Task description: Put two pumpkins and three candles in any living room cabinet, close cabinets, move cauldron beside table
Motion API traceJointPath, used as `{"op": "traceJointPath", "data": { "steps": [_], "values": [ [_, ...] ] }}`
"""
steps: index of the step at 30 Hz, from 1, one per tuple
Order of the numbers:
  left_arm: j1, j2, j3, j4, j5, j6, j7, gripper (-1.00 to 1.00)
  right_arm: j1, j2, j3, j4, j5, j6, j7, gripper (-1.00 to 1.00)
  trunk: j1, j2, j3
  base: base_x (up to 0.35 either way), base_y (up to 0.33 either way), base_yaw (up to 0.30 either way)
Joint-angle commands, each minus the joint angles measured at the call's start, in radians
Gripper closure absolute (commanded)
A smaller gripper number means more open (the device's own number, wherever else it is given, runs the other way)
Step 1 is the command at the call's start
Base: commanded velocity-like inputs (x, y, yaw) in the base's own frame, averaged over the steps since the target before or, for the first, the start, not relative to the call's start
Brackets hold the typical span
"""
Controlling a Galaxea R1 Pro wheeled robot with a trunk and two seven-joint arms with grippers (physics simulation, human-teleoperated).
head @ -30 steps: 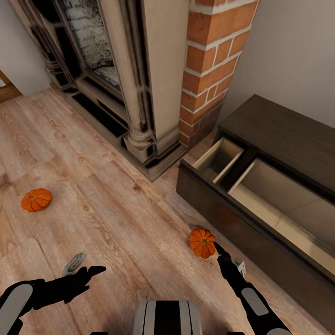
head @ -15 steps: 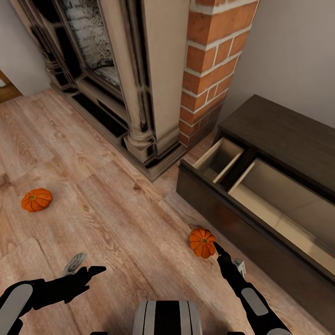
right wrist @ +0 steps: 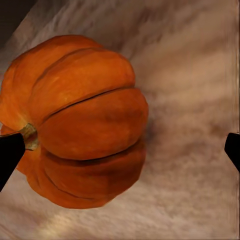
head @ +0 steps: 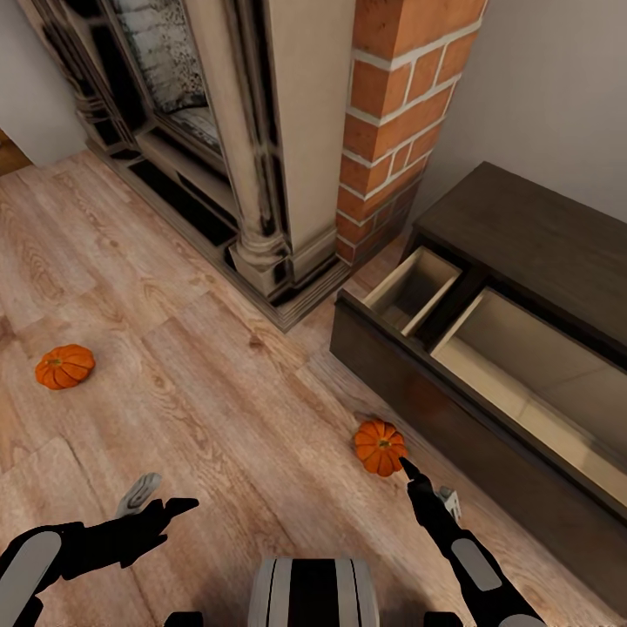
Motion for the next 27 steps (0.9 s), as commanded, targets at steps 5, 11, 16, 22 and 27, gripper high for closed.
{"op": "traceJointPath", "data": {
  "steps": [5,11,16,22,27],
  "values": [
    [0.0,0.0,0.001,0.0,0.0,0.0,0.0,-1.0,0.0,0.0,0.001,0.0,0.0,0.0,0.0,-1.0,0.002,-0.001,-0.019,0.0,0.0,0.0],
    [0.0,0.0,0.009,0.0,0.0,0.0,0.0,-1.0,0.0,0.004,0.002,0.0,0.0,0.0,0.0,-1.0,0.004,-0.002,-0.031,0.0,0.0,0.0],
    [0.0,0.0,0.018,0.0,0.0,0.0,0.0,-1.0,0.0,0.006,0.002,0.0,0.0,0.0,0.0,-1.0,0.004,-0.002,-0.031,0.0,0.0,0.0],
    [0.0,-0.001,0.021,0.0,0.0,0.0,0.0,-1.0,0.0,0.006,0.003,0.0,0.005,0.0,0.0,-1.0,0.004,-0.002,-0.031,0.0,0.031,0.0],
    [0.0,0.0,0.021,0.0,0.0,0.0,0.0,-1.0,0.0,0.005,0.005,-0.001,0.006,0.001,0.001,-1.0,0.004,-0.002,-0.031,0.0,0.007,0.0]
  ]
}}
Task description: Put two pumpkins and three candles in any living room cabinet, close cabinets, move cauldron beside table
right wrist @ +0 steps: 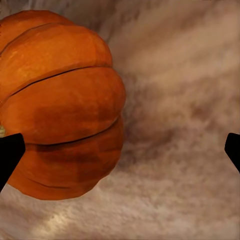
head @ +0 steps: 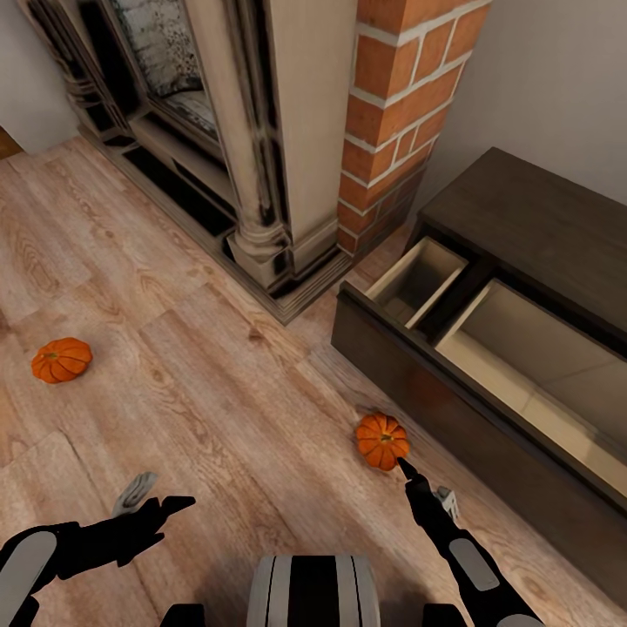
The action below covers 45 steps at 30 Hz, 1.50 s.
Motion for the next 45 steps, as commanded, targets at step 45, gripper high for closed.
{"op": "traceJointPath", "data": {
  "steps": [45],
  "values": [
    [0.0,-0.001,-0.001,0.0,0.002,0.0,0.0,-1.0,0.0,0.002,0.033,-0.001,0.03,0.0,0.013,-1.0,0.0,0.0,0.0,0.038,0.011,0.0]
  ]
}}
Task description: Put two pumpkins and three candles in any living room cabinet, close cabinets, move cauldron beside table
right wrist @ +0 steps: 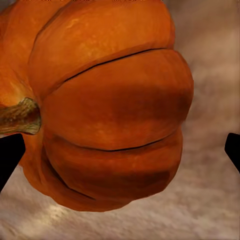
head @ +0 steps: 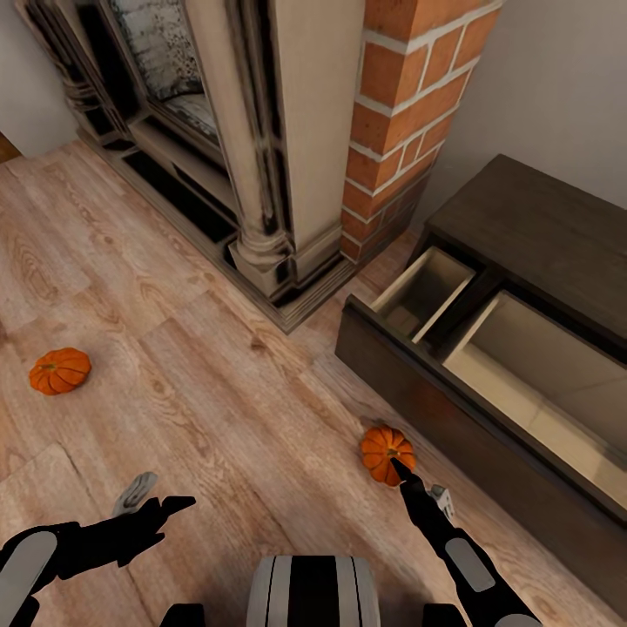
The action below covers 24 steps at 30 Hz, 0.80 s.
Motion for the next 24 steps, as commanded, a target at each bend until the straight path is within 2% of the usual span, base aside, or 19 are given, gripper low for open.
{"op": "traceJointPath", "data": {
  "steps": [1,24],
  "values": [
    [0.0,0.0,0.0,0.0,0.0,0.0,0.0,-1.0,0.0,0.0,0.0,0.0,0.0,0.0,0.0,-1.0,0.0,0.0,0.0,0.007,-0.01,0.0],
    [0.0,0.0,0.0,0.0,0.0,0.0,0.002,-1.0,0.0,0.002,0.0,0.0,0.0,0.0,-0.001,-1.0,0.0,0.0,0.0,0.033,-0.001,0.0]
  ]
}}
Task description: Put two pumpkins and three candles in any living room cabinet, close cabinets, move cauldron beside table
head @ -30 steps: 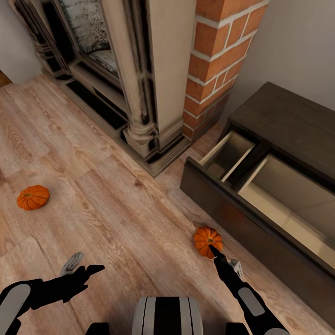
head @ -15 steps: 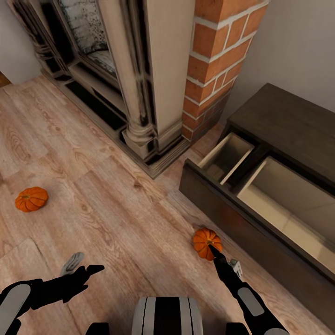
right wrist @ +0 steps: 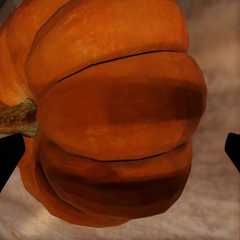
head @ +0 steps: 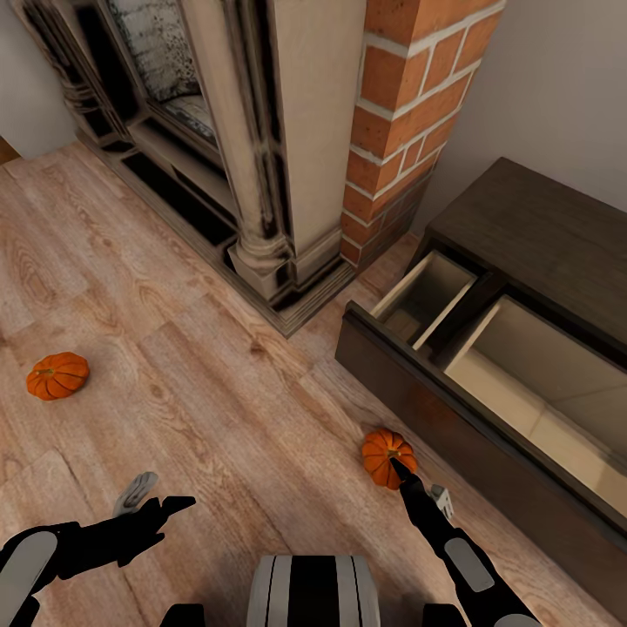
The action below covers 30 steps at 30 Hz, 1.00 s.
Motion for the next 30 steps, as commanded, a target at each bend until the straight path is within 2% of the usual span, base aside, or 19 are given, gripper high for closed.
{"op": "traceJointPath", "data": {
  "steps": [1,7,8,30],
  "values": [
    [0.0,0.0,0.0,0.0,0.0,0.0,0.0,-1.0,0.0,0.0,0.0,0.0,0.0,0.0,-0.001,-1.0,0.0,0.0,0.0,0.0,0.0,0.0],
    [0.0,0.0,0.0,0.0,0.0,0.0,0.0,-1.0,0.0,0.001,0.0,0.0,0.0,0.0,-0.005,-1.0,0.0,0.0,0.0,0.005,0.0,0.0],
    [0.0,0.0,0.0,0.0,0.0,0.0,0.0,-1.0,0.0,0.001,0.0,0.0,0.0,0.0,-0.006,1.0,0.0,0.0,0.0,0.003,0.0,0.0],
    [0.0,0.0,0.0,0.0,-0.001,0.0,0.0,-1.0,0.0,0.001,0.0,0.0,0.0,0.0,-0.009,1.0,0.0,0.0,0.0,0.0,0.0,0.0]
  ]
}}
